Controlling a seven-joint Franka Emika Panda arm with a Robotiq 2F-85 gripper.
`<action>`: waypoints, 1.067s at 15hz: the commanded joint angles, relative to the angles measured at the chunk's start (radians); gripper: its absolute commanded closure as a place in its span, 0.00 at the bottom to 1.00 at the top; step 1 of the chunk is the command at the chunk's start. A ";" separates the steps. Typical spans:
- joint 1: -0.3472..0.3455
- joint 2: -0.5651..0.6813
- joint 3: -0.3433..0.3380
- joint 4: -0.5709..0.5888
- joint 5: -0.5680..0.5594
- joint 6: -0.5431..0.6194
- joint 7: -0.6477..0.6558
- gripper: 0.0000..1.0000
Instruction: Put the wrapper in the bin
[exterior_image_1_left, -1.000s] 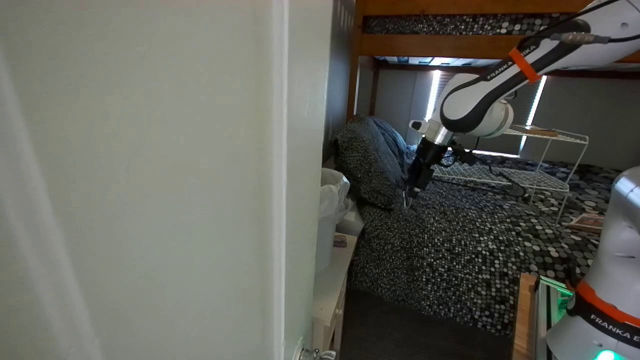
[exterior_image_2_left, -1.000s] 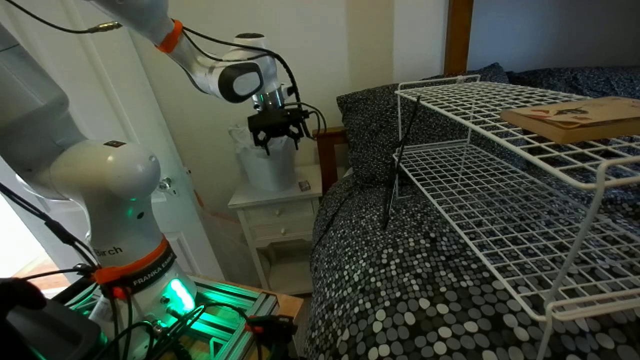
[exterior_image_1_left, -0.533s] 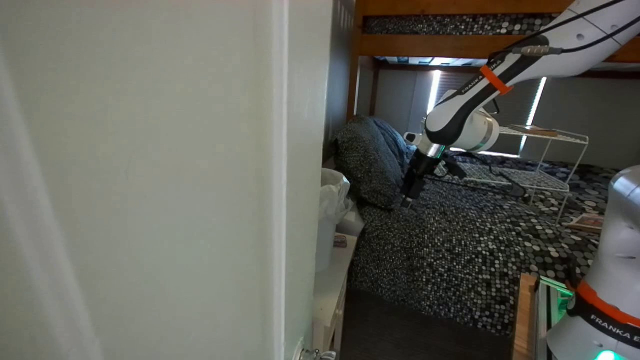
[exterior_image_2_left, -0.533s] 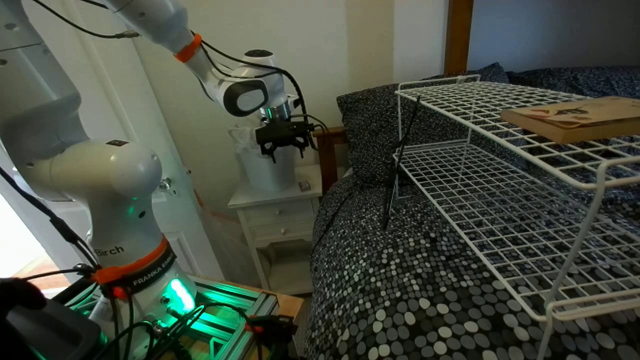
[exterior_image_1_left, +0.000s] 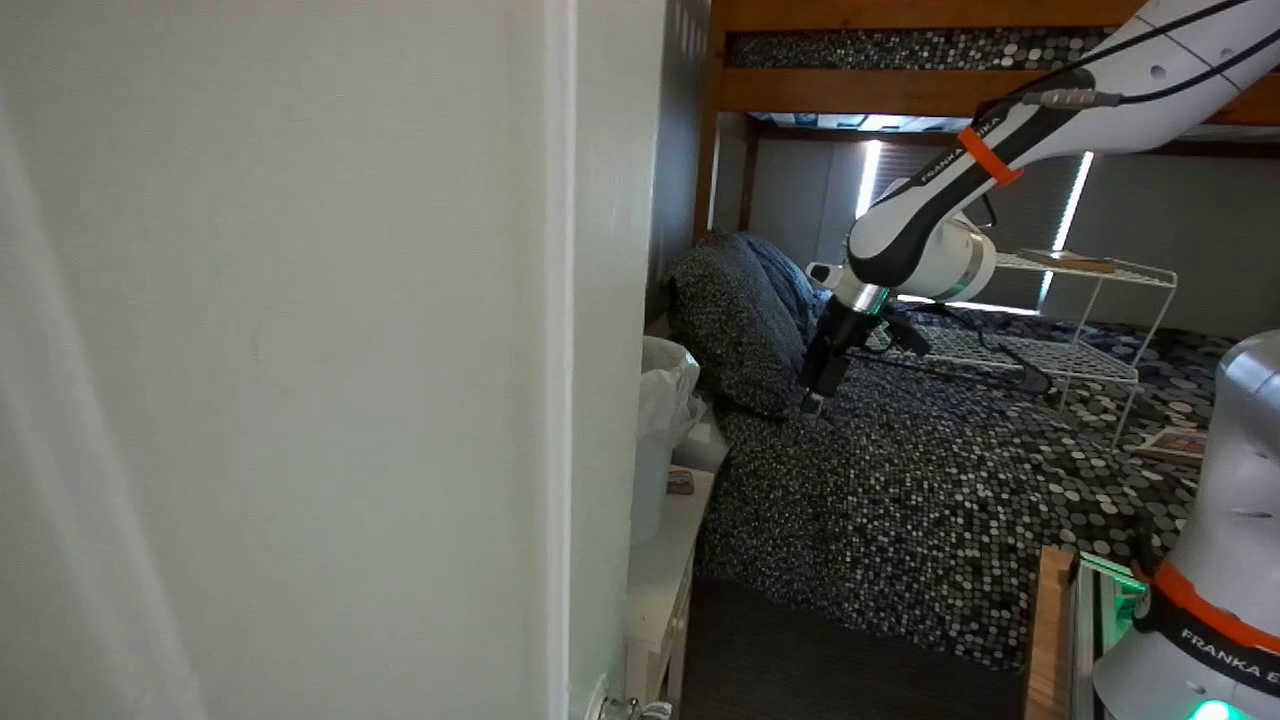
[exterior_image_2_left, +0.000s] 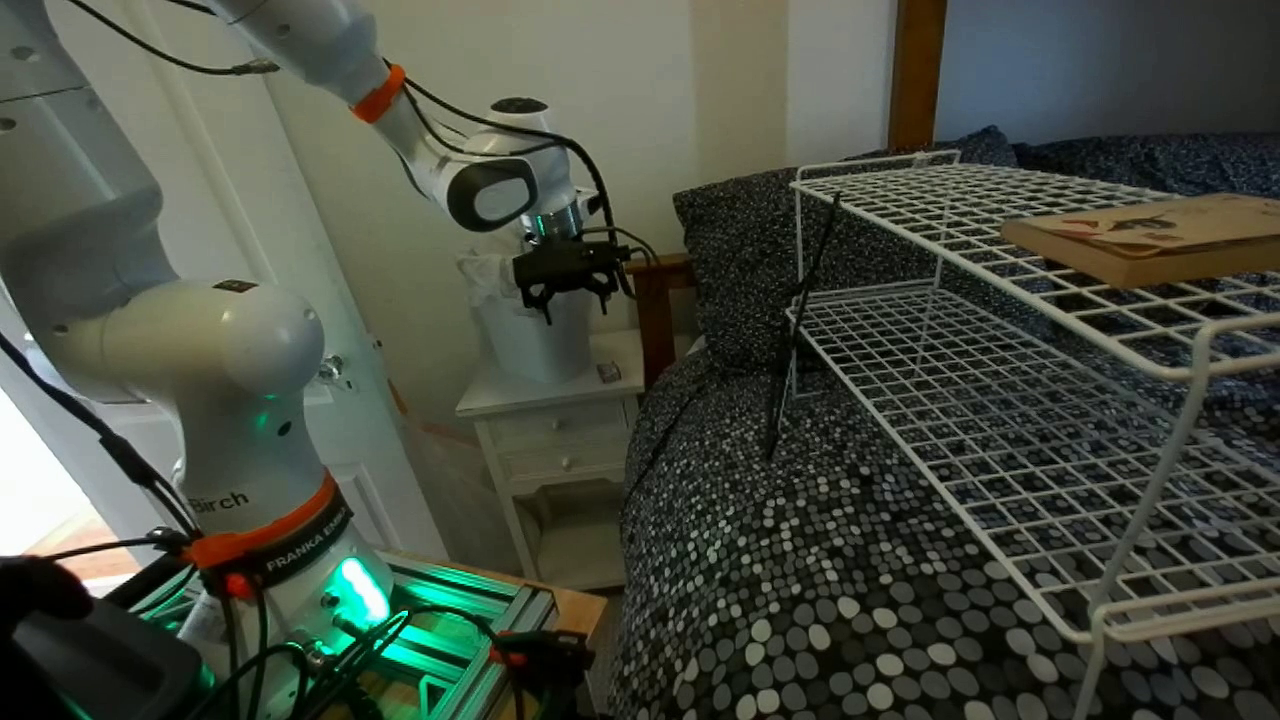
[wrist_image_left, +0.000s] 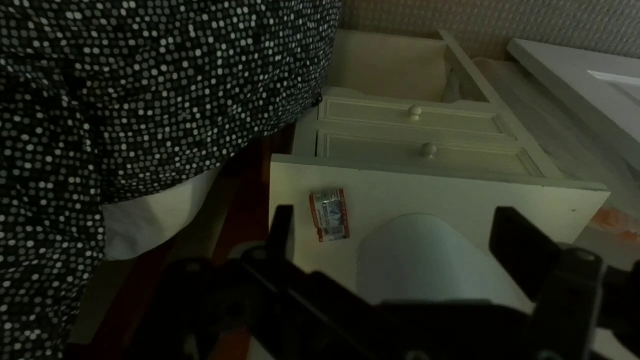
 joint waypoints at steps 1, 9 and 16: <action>0.075 0.071 -0.046 0.068 0.160 -0.076 -0.192 0.00; 0.071 0.372 -0.030 0.255 0.546 -0.160 -0.618 0.00; 0.017 0.609 0.074 0.413 0.821 -0.088 -0.796 0.00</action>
